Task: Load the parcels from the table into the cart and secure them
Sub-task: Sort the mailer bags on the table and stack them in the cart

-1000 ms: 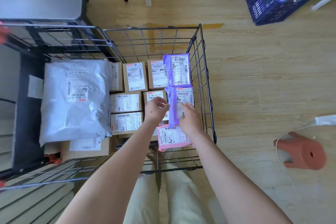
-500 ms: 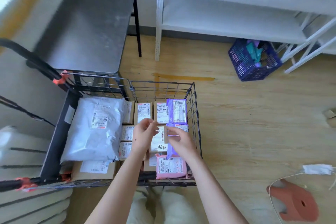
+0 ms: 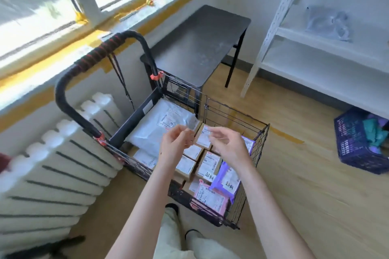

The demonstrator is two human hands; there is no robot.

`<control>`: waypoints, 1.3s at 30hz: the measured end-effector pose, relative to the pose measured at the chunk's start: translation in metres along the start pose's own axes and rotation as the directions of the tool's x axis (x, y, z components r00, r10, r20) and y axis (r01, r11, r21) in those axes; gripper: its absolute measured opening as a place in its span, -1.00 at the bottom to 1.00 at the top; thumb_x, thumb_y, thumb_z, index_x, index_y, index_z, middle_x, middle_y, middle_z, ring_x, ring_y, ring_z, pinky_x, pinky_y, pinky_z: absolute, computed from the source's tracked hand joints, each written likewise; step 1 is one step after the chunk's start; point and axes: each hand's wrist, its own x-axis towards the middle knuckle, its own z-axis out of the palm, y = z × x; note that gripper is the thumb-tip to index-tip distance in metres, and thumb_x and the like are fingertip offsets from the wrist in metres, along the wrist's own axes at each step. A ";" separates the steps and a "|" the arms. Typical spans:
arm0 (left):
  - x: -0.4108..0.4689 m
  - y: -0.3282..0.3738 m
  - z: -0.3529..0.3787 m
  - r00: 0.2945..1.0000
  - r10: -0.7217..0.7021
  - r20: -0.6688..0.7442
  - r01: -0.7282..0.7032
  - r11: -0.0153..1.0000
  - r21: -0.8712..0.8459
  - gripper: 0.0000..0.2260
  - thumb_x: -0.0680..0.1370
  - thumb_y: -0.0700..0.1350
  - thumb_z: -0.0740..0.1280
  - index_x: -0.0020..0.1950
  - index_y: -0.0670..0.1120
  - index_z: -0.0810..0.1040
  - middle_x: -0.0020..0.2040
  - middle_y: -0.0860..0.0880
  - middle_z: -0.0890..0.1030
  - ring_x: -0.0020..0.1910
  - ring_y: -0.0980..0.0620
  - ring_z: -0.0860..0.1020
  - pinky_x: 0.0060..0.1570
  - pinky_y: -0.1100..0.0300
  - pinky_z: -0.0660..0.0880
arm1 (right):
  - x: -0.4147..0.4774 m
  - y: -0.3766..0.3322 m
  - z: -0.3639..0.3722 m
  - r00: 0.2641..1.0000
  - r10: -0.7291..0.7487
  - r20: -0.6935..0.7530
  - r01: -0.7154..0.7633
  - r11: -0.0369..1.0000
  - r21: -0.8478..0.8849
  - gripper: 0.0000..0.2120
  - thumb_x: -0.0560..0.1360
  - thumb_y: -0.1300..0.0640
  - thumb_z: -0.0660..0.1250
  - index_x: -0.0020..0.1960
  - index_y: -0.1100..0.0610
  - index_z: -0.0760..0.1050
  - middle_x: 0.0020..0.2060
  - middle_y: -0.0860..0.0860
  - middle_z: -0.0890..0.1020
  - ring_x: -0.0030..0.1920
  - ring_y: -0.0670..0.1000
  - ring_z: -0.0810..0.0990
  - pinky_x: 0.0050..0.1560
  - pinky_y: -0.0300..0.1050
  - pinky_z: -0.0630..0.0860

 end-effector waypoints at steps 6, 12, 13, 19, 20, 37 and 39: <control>-0.051 0.013 -0.035 0.974 0.024 -0.226 -0.045 0.995 -0.088 -0.83 0.59 -0.25 0.25 -0.16 -0.14 0.58 -0.30 -0.03 0.61 -0.28 0.03 0.57 -0.17 0.22 0.56 | -0.014 -0.025 0.010 0.965 -0.121 0.232 0.127 0.992 -0.010 -0.76 0.50 0.14 0.38 0.16 -0.01 0.58 -0.06 -0.13 0.66 0.00 -0.18 0.61 0.00 -0.32 0.50; -0.102 0.016 -0.078 0.903 0.046 -0.427 -0.110 0.986 -0.125 -0.82 0.59 -0.24 0.25 -0.16 -0.13 0.60 -0.26 -0.08 0.63 -0.25 -0.01 0.59 -0.07 0.08 0.56 | -0.035 -0.052 0.048 0.881 -0.219 0.419 0.257 0.966 -0.036 -0.77 0.53 0.14 0.37 0.16 -0.04 0.57 -0.05 -0.14 0.65 -0.06 -0.29 0.58 -0.18 -0.45 0.49; -0.111 0.015 -0.085 0.889 0.045 -0.455 -0.119 0.984 -0.136 -0.82 0.59 -0.24 0.24 -0.16 -0.14 0.59 -0.26 -0.08 0.62 -0.25 -0.01 0.58 -0.07 0.09 0.56 | -0.040 -0.058 0.055 0.864 -0.228 0.449 0.275 0.961 -0.041 -0.78 0.53 0.14 0.35 0.16 -0.04 0.57 -0.04 -0.14 0.65 -0.04 -0.26 0.59 -0.16 -0.42 0.50; -0.174 0.004 -0.126 0.799 0.033 -0.600 -0.144 0.980 -0.139 -0.80 0.60 -0.21 0.24 -0.16 -0.12 0.60 -0.27 -0.06 0.63 -0.26 0.03 0.59 -0.24 0.31 0.49 | -0.076 -0.082 0.102 0.778 -0.294 0.555 0.357 0.934 -0.005 -0.79 0.53 0.15 0.34 0.00 -0.18 0.57 -0.06 -0.09 0.68 0.00 -0.09 0.63 0.03 -0.21 0.53; -0.187 0.001 -0.134 0.777 0.033 -0.629 -0.144 0.982 -0.125 -0.80 0.61 -0.19 0.25 -0.16 -0.10 0.60 -0.28 -0.03 0.63 -0.25 0.05 0.60 -0.23 0.33 0.48 | -0.085 -0.085 0.112 0.760 -0.297 0.578 0.364 0.932 0.001 -0.80 0.53 0.15 0.34 0.01 -0.16 0.58 -0.07 -0.07 0.69 -0.01 -0.08 0.64 0.02 -0.23 0.53; -0.463 -0.085 -0.243 0.463 -0.039 -0.885 -0.282 0.941 -0.189 -0.80 0.60 -0.24 0.25 -0.19 -0.13 0.59 -0.30 -0.04 0.61 -0.28 0.03 0.57 -0.16 0.18 0.52 | -0.344 -0.080 0.254 0.415 -0.361 0.835 0.511 0.852 0.115 -0.84 0.54 0.11 0.33 0.07 -0.11 0.56 -0.10 -0.18 0.67 -0.03 -0.19 0.63 -0.08 -0.29 0.48; -0.492 -0.095 -0.252 0.423 -0.056 -0.904 -0.294 0.936 -0.195 -0.80 0.59 -0.24 0.25 -0.20 -0.13 0.59 -0.31 -0.04 0.60 -0.30 0.03 0.56 -0.15 0.17 0.52 | -0.375 -0.078 0.266 0.385 -0.354 0.852 0.508 0.852 0.125 -0.84 0.55 0.12 0.34 0.04 -0.13 0.56 -0.10 -0.17 0.68 -0.04 -0.20 0.63 -0.15 -0.36 0.43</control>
